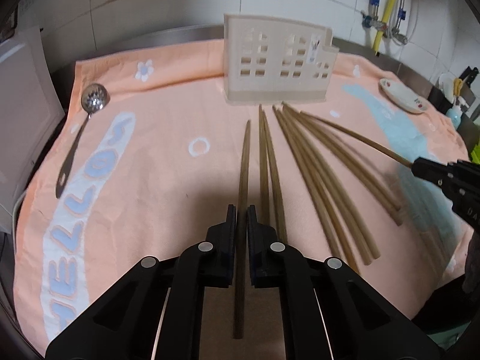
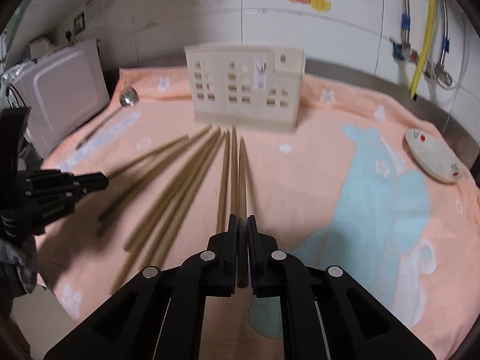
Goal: Organize utensils
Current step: 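Lift the chopstick with the right tool and carry it over the caddy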
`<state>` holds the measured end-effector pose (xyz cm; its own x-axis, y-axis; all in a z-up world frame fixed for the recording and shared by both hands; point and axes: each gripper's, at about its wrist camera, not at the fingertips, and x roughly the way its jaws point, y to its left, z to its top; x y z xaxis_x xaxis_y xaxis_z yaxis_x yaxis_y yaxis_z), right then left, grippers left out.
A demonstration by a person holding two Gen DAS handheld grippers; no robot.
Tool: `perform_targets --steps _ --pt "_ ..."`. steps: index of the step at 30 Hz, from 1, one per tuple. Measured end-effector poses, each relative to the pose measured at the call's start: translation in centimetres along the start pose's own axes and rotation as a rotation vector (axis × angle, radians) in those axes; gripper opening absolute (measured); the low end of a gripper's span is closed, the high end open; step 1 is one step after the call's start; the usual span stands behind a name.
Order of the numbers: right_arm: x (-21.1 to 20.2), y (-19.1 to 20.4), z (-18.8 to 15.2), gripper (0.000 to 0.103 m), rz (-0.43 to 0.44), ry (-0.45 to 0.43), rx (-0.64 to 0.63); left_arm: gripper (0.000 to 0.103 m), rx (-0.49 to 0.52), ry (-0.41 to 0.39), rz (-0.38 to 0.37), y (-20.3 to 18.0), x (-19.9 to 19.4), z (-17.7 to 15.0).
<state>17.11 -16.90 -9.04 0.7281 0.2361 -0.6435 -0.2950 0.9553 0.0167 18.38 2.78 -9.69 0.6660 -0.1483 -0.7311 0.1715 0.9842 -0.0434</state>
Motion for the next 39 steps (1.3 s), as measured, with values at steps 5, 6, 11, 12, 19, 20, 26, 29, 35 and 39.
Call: perform_targets --steps 5,6,11,12,19,20,26,29,35,39 --pt "-1.9 0.1 3.3 0.007 0.022 -0.075 -0.023 0.006 0.012 -0.060 -0.023 0.1 -2.0 1.8" --pt "-2.1 0.1 3.9 0.007 0.027 -0.086 -0.026 0.006 0.013 -0.067 -0.027 0.1 -2.2 2.1" --pt "-2.7 0.0 7.2 0.007 0.059 -0.127 -0.054 0.006 0.033 -0.114 -0.037 -0.1 -3.2 4.2" --pt "-2.8 -0.1 8.1 0.007 0.060 -0.135 -0.061 0.006 0.039 -0.120 -0.038 -0.2 -3.3 4.6" --pt "-4.8 -2.1 14.4 0.007 0.077 -0.173 -0.067 0.006 0.079 -0.148 -0.057 -0.7 -3.9 8.2" --pt "-5.1 -2.4 15.1 0.007 0.080 -0.180 -0.062 0.006 0.085 -0.151 -0.065 -0.8 -4.0 8.8" --pt "-7.5 -4.3 21.5 0.007 0.070 -0.229 -0.061 0.006 0.112 -0.162 -0.081 -1.6 -4.4 11.8" --pt "-7.6 -5.0 24.1 0.007 0.050 -0.239 -0.059 0.006 0.132 -0.184 -0.081 -2.2 -5.2 13.1" --pt "-5.6 -6.7 27.2 0.007 0.008 -0.245 -0.005 0.006 0.174 -0.253 -0.078 -3.2 -7.8 16.3" --pt "-2.4 -6.9 27.0 0.007 -0.020 -0.180 -0.011 0.006 0.202 -0.320 -0.063 -4.1 -9.7 19.0"
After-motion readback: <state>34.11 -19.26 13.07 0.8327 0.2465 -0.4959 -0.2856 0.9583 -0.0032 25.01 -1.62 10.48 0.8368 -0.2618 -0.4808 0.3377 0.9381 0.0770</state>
